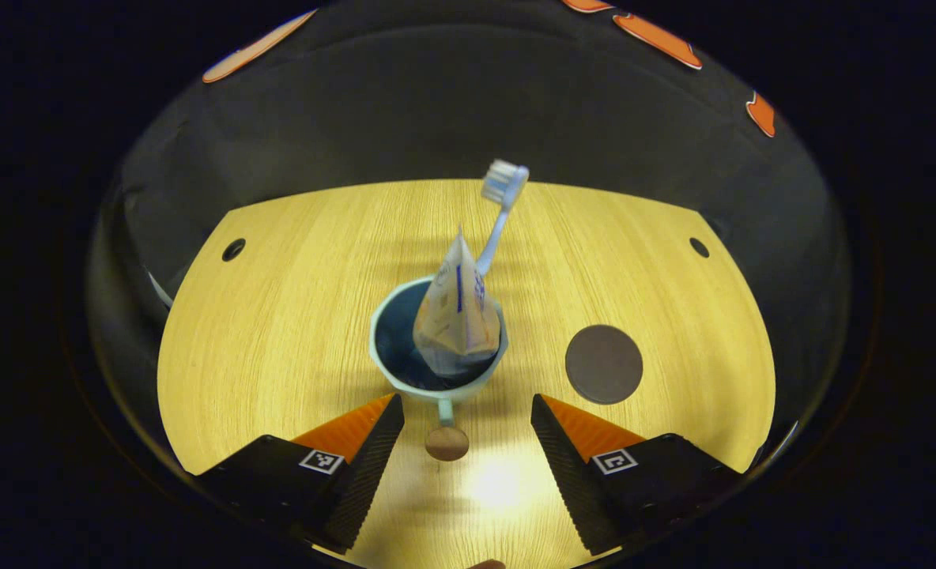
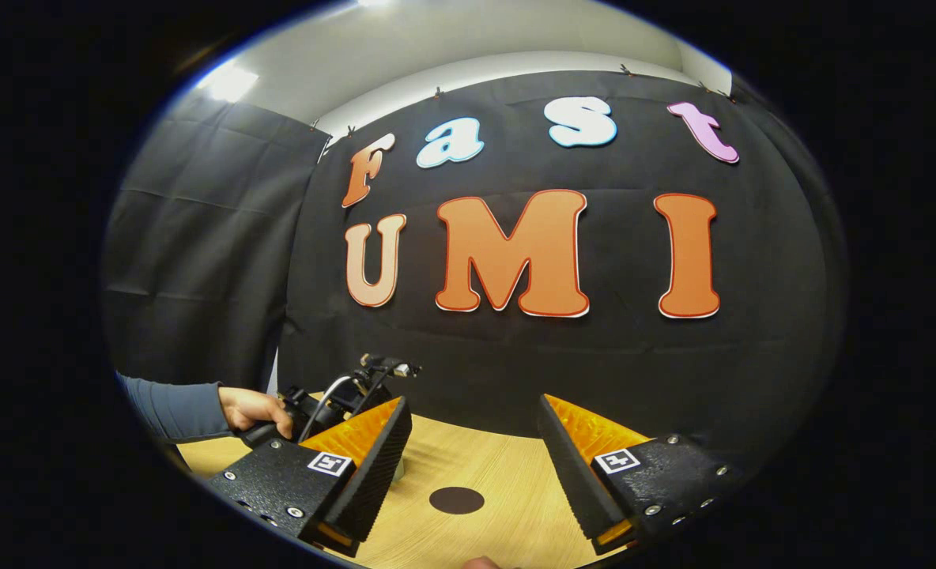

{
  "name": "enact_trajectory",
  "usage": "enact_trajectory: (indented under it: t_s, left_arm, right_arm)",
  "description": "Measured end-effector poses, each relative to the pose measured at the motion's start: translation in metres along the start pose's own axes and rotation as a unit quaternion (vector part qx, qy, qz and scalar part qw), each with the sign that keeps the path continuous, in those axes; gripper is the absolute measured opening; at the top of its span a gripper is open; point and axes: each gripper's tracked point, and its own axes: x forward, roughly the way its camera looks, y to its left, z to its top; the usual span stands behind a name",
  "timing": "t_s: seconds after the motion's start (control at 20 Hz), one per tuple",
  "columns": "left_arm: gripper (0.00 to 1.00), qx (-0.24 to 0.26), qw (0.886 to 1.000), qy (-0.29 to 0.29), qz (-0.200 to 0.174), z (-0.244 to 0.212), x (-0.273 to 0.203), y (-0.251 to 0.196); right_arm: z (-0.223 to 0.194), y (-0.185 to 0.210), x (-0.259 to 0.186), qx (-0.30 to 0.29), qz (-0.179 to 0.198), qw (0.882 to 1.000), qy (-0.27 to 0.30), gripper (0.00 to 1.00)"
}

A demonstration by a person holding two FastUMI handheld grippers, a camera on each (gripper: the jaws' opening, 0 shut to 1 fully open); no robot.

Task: Put the toothbrush and toothpaste on the desktop into the cup, then pick up the cup and place it on the coaster on the desktop.

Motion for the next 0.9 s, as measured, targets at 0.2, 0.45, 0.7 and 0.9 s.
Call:
enact_trajectory:
  t_s: [0.2,0.45,0.7,0.9]
  left_arm:
    - [0.88,-0.001,1.0,0.014,0.027,0.011,0.001,0.008]
    - [0.55,-0.022,0.998,0.035,0.044,-0.008,0.027,0.022]
    - [0.26,-0.038,0.998,0.025,0.042,-0.01,0.035,0.027]
    - [0.24,-0.039,0.999,0.015,0.033,-0.011,0.031,0.033]
  right_arm:
    - [-0.01,-0.005,-0.01,0.011,-0.001,1.0,0.002,0.96]
    - [-0.021,-0.001,-0.01,0.025,0.004,1.0,0.007,1.0]
    - [-0.027,-0.005,-0.013,0.033,-0.002,0.999,0.015,0.96]
    - [-0.026,-0.013,-0.017,0.034,-0.011,0.999,0.011,0.96]
